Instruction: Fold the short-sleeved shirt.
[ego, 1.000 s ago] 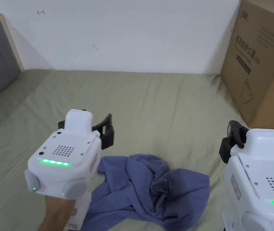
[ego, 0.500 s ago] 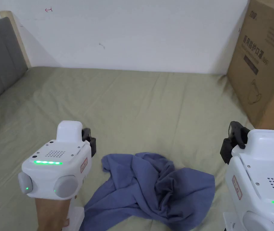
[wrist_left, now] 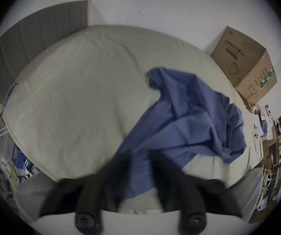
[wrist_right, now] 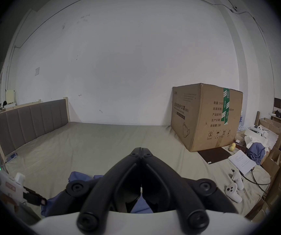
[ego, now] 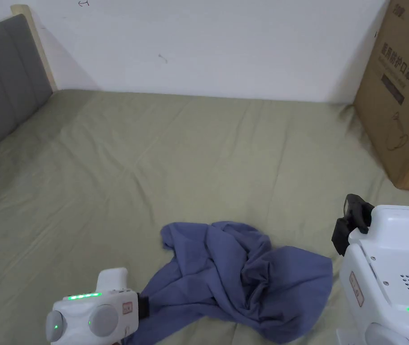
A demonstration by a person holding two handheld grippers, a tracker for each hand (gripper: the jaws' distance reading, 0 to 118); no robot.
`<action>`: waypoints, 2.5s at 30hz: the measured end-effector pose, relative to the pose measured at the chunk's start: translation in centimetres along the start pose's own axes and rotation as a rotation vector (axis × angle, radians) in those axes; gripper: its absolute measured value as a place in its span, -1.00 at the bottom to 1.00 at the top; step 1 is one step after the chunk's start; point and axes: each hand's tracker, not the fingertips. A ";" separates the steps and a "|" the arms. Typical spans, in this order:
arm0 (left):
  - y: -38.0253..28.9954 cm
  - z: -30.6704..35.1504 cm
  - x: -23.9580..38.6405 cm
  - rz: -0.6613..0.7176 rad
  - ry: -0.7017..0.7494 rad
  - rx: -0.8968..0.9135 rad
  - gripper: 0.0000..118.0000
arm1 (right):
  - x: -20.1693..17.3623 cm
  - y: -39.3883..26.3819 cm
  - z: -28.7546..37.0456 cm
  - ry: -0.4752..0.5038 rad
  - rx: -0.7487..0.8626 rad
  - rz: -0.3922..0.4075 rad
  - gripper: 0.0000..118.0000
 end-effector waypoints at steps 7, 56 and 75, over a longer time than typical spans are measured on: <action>-1.4 -2.6 -0.3 0.052 0.028 -0.074 0.59 | -0.2 -0.9 -0.6 0.012 -0.029 -0.006 -1.00; 17.7 8.0 0.2 0.002 -0.151 0.410 -0.97 | 8.5 5.4 -17.3 0.096 -0.395 -0.053 -0.90; 47.8 15.3 8.3 -0.203 0.028 0.694 -0.97 | 8.6 24.2 -30.1 -0.031 -0.121 -0.019 -0.90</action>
